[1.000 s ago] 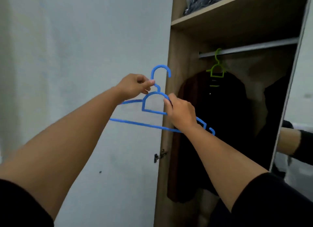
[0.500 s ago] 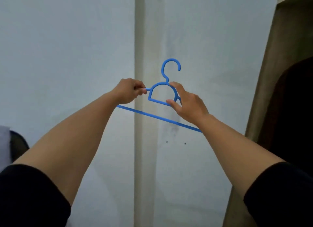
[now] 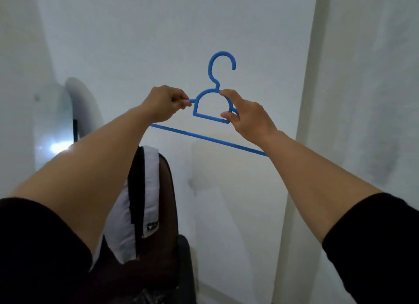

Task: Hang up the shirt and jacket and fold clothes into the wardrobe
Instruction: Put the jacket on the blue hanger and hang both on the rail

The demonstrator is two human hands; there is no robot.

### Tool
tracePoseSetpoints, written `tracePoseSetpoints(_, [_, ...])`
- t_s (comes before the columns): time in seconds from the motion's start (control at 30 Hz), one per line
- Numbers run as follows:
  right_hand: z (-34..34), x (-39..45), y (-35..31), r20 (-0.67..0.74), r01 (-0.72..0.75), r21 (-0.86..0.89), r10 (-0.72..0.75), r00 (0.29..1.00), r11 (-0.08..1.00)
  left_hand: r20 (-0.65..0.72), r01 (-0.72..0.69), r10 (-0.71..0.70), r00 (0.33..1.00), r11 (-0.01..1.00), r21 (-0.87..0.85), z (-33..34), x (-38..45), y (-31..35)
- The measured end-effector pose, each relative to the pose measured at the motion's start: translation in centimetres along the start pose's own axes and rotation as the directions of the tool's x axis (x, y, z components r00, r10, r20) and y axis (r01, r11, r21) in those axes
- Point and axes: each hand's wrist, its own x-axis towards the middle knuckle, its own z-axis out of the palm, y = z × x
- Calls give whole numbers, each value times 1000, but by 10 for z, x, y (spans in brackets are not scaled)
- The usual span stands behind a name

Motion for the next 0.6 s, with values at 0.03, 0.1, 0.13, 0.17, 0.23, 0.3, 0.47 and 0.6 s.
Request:
tracePoseSetpoints(0.03, [13,6,-6,-1,10,22,-10,1000,1000,-6,18,-18,1000,1000,19,-4,-1,-12])
tracePoseSetpoints(0.1, [39,16,-15,3,27,59,-28,1000,998,-12,53,-53,999,997,54,-10,-2,-37])
tracePoseSetpoints(0.13, [52,22,-20,10,36,74,-36,999,997,-11,73,-73,997,995,71,-12,-2,-49])
tracePoseSetpoints(0.17, [66,28,-23,18,45,88,-47,999,995,-12,90,-90,996,992,85,-13,-3,-61])
tracePoseSetpoints(0.23, [91,41,-28,33,60,114,-65,997,992,-27,123,-121,992,986,108,-13,-2,-84])
tracePoseSetpoints(0.3, [115,56,-31,39,71,124,-76,996,990,-78,162,-153,985,978,131,-9,1,-107])
tracePoseSetpoints(0.47, [186,93,-23,59,22,153,-32,998,988,-271,298,-261,927,949,106,-2,10,-178])
tracePoseSetpoints(0.6, [248,125,-7,108,-3,165,-15,994,986,-155,432,-406,901,876,216,12,26,-236])
